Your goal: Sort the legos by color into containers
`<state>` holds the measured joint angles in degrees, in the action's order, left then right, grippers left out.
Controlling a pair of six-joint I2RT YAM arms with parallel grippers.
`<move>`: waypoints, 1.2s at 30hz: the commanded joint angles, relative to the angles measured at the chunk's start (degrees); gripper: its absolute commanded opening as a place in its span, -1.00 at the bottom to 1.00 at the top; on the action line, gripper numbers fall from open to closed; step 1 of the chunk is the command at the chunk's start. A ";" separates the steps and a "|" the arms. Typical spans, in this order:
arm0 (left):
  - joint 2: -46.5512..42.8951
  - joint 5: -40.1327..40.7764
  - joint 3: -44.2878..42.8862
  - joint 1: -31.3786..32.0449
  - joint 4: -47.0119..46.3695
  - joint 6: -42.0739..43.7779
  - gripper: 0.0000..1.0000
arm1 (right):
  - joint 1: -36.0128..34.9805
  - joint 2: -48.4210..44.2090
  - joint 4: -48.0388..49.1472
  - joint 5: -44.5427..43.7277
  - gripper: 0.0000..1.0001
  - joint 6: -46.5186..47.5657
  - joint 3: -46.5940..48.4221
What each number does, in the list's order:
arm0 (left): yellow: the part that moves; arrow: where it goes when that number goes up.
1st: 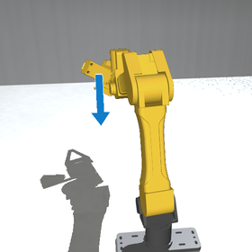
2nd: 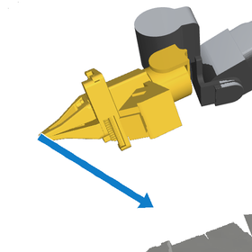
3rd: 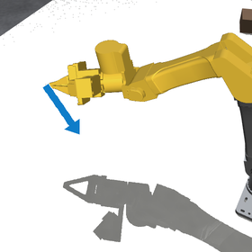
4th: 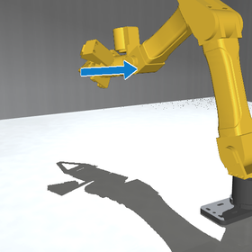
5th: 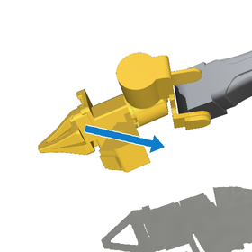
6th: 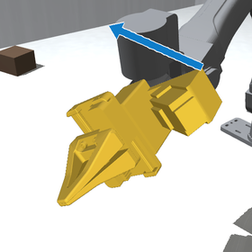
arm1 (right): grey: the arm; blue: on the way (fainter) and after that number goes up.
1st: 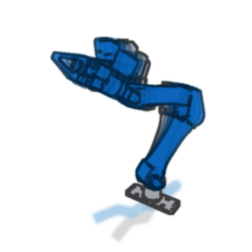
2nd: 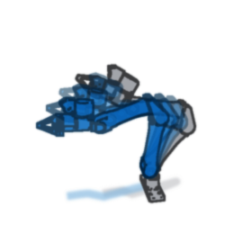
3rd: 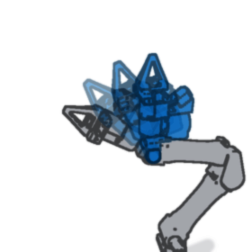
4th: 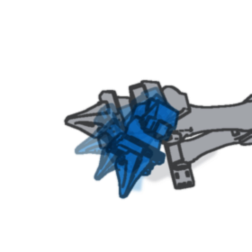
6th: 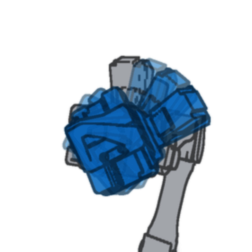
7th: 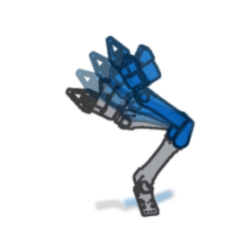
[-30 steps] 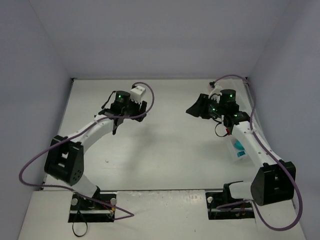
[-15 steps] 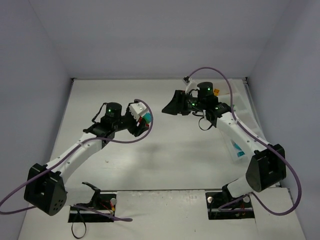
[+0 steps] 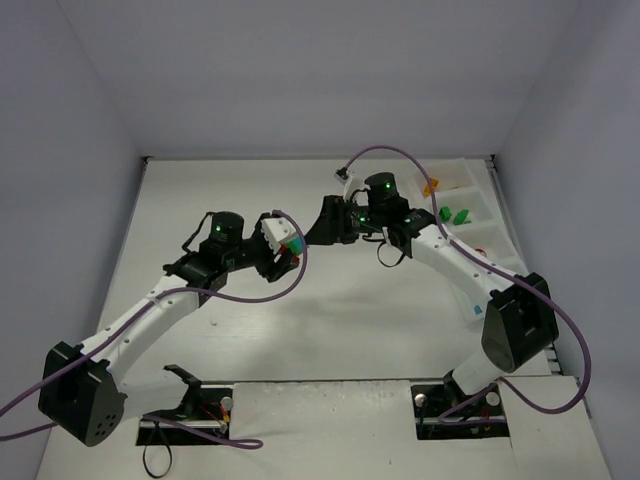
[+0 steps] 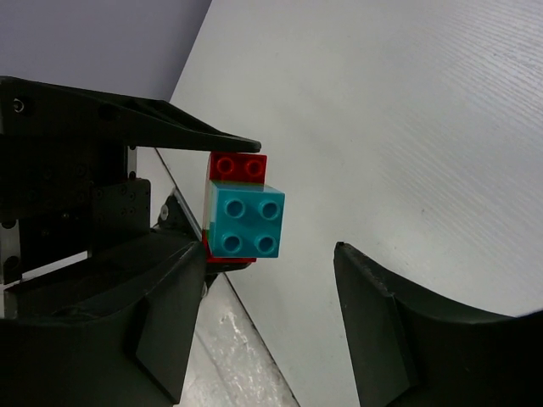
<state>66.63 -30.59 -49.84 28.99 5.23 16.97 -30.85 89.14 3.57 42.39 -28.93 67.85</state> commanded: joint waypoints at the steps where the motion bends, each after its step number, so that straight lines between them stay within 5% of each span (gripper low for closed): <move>1: -1.85 -0.26 -0.78 0.63 -1.81 2.45 -0.58 | -0.61 -0.11 3.28 2.61 0.15 -0.51 3.77; 13: -3.08 0.18 -0.96 1.51 -2.51 2.72 -0.57 | -1.93 2.17 3.28 5.60 0.09 -1.31 3.86; 16: -3.61 -0.09 -0.87 1.59 -2.42 2.80 -0.57 | -2.28 2.44 3.28 5.60 -0.03 -1.22 3.69; 19: -4.14 0.00 -0.43 1.68 -2.07 2.72 -0.55 | -2.46 2.26 3.37 5.42 -0.38 -0.96 3.69; 23: -4.76 0.97 0.27 1.68 -2.07 1.58 -0.27 | -2.46 1.21 3.37 4.46 -0.91 -0.08 3.34; 25: -4.93 1.84 0.62 1.59 -2.25 0.70 0.31 | -2.37 0.86 3.37 4.28 -1.00 0.27 3.16; 31: -6.16 3.69 1.33 1.42 -4.79 -7.37 0.55 | -1.06 -0.63 3.37 2.53 -1.00 2.38 1.58; 36: -6.25 3.08 1.85 -1.73 -9.80 -16.25 0.57 | 3.76 -2.57 3.81 2.34 -1.00 1.95 0.26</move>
<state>61.71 -26.96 -47.94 29.63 2.55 8.08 -30.61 91.26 4.10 44.99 -27.59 68.16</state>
